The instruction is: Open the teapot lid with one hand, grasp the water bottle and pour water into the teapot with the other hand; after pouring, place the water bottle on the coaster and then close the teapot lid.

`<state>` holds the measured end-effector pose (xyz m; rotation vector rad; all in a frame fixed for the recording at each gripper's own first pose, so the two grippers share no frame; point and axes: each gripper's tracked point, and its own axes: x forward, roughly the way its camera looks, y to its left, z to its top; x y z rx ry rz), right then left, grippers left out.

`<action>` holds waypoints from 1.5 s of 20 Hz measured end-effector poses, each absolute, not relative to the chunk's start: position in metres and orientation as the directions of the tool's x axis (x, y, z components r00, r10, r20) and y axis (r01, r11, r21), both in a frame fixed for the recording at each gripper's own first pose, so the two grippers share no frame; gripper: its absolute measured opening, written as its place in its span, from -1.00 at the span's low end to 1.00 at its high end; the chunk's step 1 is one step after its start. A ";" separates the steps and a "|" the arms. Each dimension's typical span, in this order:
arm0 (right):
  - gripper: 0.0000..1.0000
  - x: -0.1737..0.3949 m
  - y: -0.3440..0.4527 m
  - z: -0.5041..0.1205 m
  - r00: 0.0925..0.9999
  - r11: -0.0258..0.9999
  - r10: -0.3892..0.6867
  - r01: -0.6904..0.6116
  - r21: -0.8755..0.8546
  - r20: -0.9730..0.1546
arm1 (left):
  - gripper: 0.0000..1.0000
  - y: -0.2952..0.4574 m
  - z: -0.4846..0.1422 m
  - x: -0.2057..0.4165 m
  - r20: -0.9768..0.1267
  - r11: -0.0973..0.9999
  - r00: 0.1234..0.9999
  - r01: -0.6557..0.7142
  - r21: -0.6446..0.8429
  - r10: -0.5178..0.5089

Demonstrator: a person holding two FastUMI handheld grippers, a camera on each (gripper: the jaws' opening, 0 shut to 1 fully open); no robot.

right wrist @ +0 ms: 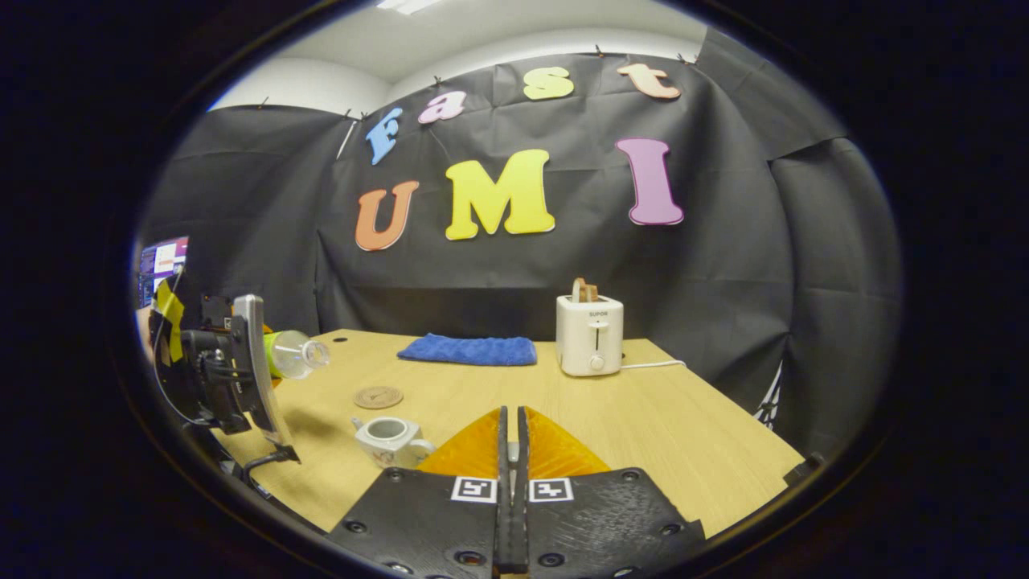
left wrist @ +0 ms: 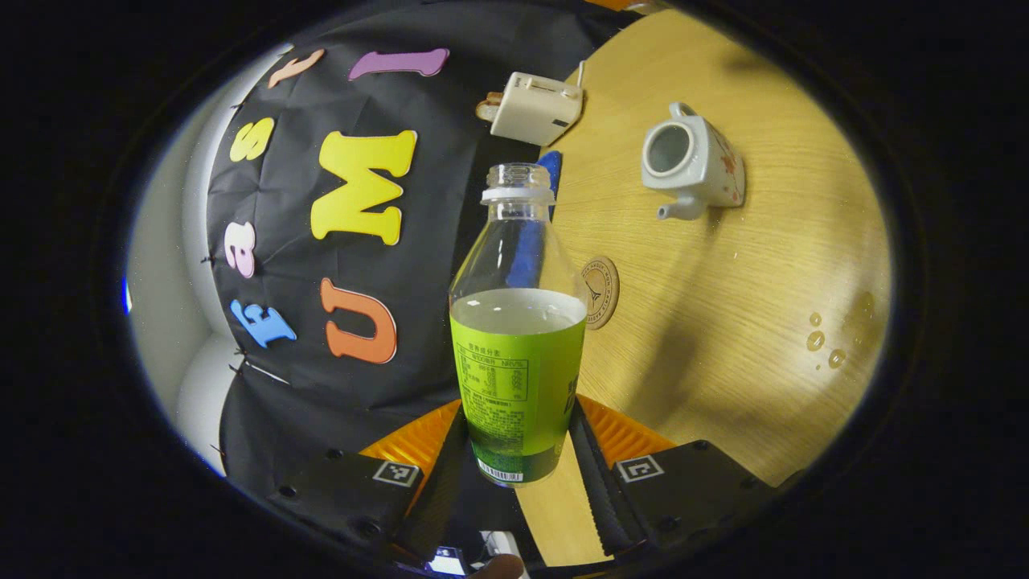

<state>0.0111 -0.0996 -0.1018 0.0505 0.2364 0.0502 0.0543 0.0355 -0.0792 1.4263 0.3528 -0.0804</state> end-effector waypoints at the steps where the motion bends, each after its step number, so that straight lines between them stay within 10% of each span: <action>1: -1.00 0.010 -0.101 -0.104 0.970 0.997 0.055 -0.043 0.058 -0.235 | 0.47 0.035 -0.079 0.056 -0.285 0.121 0.945 0.268 0.956 0.159; 30: -1.00 -0.001 -0.125 -0.119 0.972 0.998 0.028 -0.012 0.066 -0.235 | 0.46 -0.015 -0.061 0.073 -0.197 -0.370 0.971 0.233 0.899 0.133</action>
